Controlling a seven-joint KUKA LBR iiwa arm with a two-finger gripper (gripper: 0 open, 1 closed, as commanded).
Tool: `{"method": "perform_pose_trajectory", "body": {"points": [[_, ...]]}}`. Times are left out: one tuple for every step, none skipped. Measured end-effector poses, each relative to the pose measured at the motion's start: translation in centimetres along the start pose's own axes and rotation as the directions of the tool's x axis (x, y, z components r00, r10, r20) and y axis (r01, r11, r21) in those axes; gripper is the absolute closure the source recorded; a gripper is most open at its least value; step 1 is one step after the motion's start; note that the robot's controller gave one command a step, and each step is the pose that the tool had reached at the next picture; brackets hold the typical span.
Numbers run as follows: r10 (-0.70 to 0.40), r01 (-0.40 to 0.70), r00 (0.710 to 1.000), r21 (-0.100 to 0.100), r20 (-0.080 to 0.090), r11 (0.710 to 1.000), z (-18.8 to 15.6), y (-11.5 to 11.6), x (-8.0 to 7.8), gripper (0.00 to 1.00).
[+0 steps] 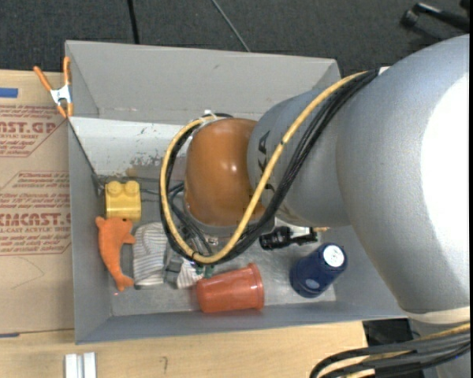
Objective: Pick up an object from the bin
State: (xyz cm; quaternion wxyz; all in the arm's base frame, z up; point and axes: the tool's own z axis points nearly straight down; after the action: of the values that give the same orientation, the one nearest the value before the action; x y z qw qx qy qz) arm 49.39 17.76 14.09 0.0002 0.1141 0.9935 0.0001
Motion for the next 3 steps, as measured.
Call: {"method": "perform_pose_trajectory", "body": {"points": [[-0.01, 0.01, 1.0, 0.0, -0.002, 1.0, -2.2, 0.7, 0.2, 1.0], [-0.008, 0.008, 1.0, -0.001, 0.0, 1.0, -4.0, 0.8, 0.6, 1.0], [-0.012, 0.012, 1.0, 0.0, -0.002, 1.0, -6.7, 0.6, -0.3, 1.0]]}}
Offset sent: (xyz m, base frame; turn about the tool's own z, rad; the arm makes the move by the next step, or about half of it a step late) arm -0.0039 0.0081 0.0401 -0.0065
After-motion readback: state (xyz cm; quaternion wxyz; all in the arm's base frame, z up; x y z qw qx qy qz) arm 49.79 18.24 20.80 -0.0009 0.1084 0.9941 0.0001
